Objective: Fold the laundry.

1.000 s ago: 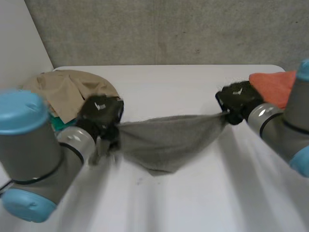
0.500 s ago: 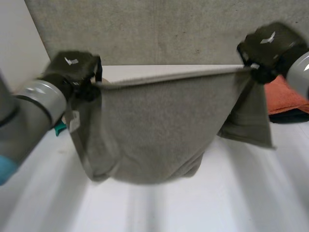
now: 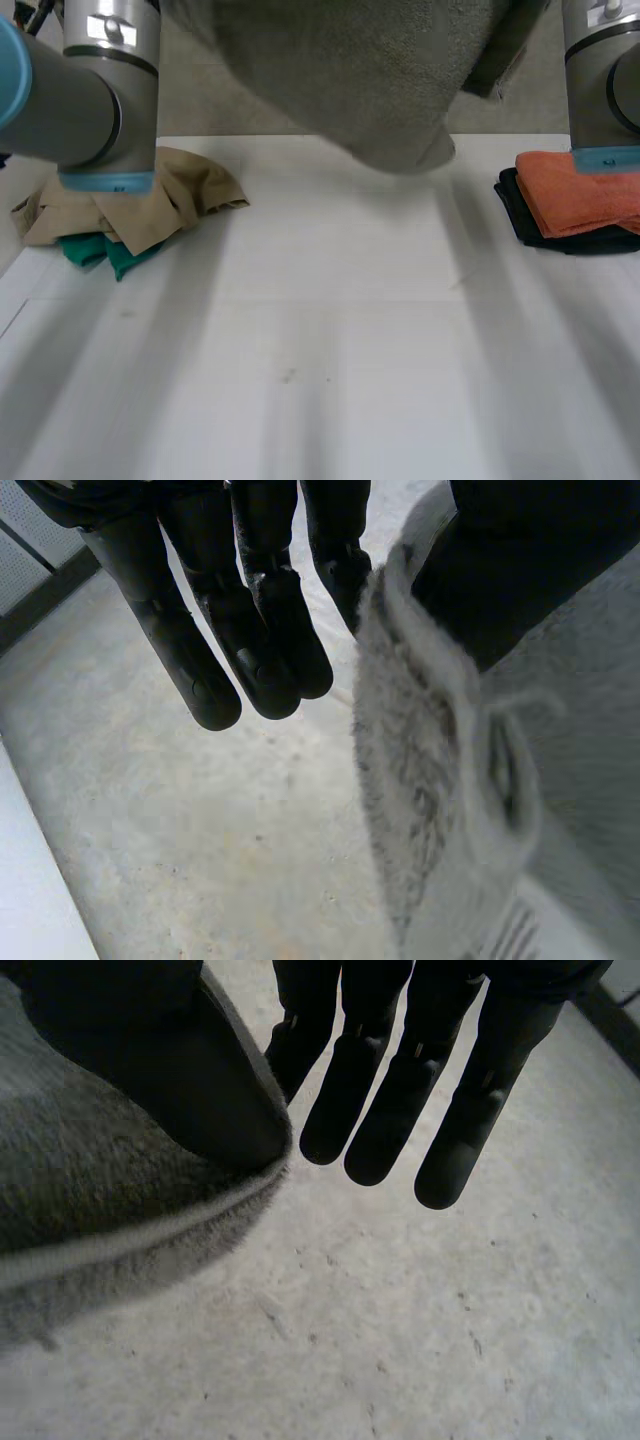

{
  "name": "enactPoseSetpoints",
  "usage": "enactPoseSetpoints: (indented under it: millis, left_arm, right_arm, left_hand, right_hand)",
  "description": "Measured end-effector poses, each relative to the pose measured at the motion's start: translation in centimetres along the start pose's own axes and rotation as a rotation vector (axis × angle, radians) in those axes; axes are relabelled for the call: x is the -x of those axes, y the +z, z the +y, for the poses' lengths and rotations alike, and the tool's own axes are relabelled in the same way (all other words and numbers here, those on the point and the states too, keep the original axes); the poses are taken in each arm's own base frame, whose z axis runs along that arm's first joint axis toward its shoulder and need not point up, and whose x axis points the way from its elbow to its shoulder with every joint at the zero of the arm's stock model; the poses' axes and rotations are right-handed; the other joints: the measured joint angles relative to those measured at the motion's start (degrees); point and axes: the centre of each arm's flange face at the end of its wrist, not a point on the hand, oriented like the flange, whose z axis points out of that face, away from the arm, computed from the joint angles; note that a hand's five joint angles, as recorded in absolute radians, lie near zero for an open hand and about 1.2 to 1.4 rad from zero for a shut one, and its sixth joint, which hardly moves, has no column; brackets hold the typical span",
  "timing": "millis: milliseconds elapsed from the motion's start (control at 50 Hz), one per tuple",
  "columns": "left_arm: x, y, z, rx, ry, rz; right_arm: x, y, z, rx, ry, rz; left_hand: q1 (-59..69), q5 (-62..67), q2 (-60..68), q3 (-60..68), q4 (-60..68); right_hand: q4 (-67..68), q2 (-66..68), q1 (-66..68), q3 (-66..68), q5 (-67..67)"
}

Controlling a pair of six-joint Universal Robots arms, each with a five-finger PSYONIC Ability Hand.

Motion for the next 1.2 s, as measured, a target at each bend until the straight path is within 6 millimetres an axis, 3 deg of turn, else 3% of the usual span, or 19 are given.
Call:
enactPoseSetpoints:
  millis: [140, 340, 400, 480, 560, 760, 900, 1200]
  left_arm:
    - [-1.2, -5.9, 1.5, 0.198, -0.026, 0.125]
    - [-3.2, -15.9, 4.8, 0.497, -0.044, 0.304]
    - [-3.5, -17.8, 5.4, 0.549, -0.045, 0.335]
    - [-3.6, -18.7, 5.5, 0.570, -0.045, 0.346]
    - [-3.2, -18.0, 4.9, 0.545, -0.046, 0.331]
    - [-1.3, -14.3, 0.7, 0.423, -0.069, 0.270]
    - [-0.6, -12.9, -1.0, 0.411, -0.133, 0.254]
    - [0.0, -9.0, -4.4, 0.330, -0.200, 0.231]
  right_arm:
    - [3.2, -4.3, 2.6, 0.123, 0.029, -0.249]
    - [6.2, -13.9, 8.4, 0.521, 0.121, -0.572]
    - [7.1, -16.7, 10.1, 0.633, 0.149, -0.635]
    - [7.7, -18.7, 11.6, 0.718, 0.173, -0.664]
    - [7.6, -19.4, 12.5, 0.764, 0.201, -0.651]
    - [5.9, -19.1, 14.5, 0.899, 0.392, -0.466]
    - [5.8, -19.9, 17.1, 1.031, 0.428, -0.433]
    - [6.0, -21.0, 17.5, 1.091, 0.384, -0.557]
  left_hand:
    - [0.0, 0.1, 0.0, 0.0, 0.0]
    - [0.0, 0.1, 0.0, 0.0, 0.2]
    - [0.0, 0.1, 0.0, 0.0, 0.2]
    - [0.0, 0.1, 0.0, 0.0, 0.2]
    - [0.0, 0.1, 0.0, 0.0, 0.2]
    - [0.0, 0.1, 0.0, 0.0, 0.2]
    - [0.0, 0.1, 0.0, 0.0, 0.2]
    - [0.0, 0.1, 0.0, 0.0, 0.2]
  right_hand:
    - [0.0, 0.0, 0.0, 0.0, 0.0]
    - [0.0, 0.0, 0.0, 0.0, 0.0]
    - [0.0, 0.0, 0.0, 0.0, 0.0]
    - [-0.1, 0.0, 0.0, 0.0, -0.1]
    - [-10.9, -10.4, -7.6, -10.6, -10.6]
    - [-31.9, -30.5, -28.1, -30.9, -32.7]
    - [-44.8, -43.5, -40.5, -43.6, -45.7]
    - [-46.9, -45.0, -42.7, -46.0, -45.6]
